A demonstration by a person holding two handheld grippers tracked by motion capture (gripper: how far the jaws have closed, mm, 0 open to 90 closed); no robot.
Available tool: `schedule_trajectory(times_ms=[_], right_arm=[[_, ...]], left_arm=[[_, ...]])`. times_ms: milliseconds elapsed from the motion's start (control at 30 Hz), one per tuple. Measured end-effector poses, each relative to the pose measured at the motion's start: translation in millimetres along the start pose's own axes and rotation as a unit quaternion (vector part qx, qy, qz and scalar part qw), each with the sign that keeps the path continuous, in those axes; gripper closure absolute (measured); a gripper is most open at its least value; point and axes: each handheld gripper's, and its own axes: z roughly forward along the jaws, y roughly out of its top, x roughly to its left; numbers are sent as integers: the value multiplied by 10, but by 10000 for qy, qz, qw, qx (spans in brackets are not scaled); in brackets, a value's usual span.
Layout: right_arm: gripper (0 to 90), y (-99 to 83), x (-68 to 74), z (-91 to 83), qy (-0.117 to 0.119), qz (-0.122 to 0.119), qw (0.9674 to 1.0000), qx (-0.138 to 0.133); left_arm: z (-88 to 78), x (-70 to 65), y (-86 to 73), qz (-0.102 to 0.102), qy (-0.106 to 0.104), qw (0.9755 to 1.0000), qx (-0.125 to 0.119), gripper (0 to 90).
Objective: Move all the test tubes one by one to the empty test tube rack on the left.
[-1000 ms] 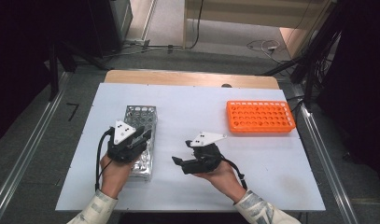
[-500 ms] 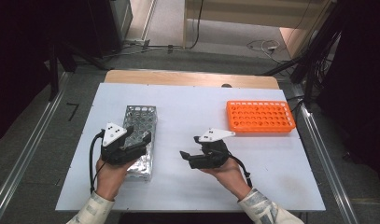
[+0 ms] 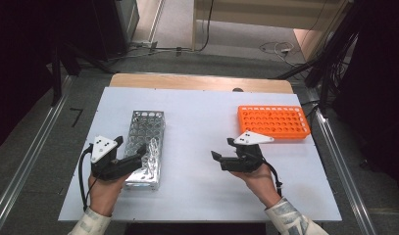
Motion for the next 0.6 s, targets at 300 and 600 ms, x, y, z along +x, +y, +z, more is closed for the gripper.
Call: schedule_trajectory(times_ms=[300,600], right_arm=[[218,-197,-287,-273,-451,186,9988,-74],[210,-342,-478,-497,-728,398,9964,-196]], left_arm=[[-156,173,-79,-112,232,9996,-106,173],[-220,270,-128,-120,409,9990,-124,173]])
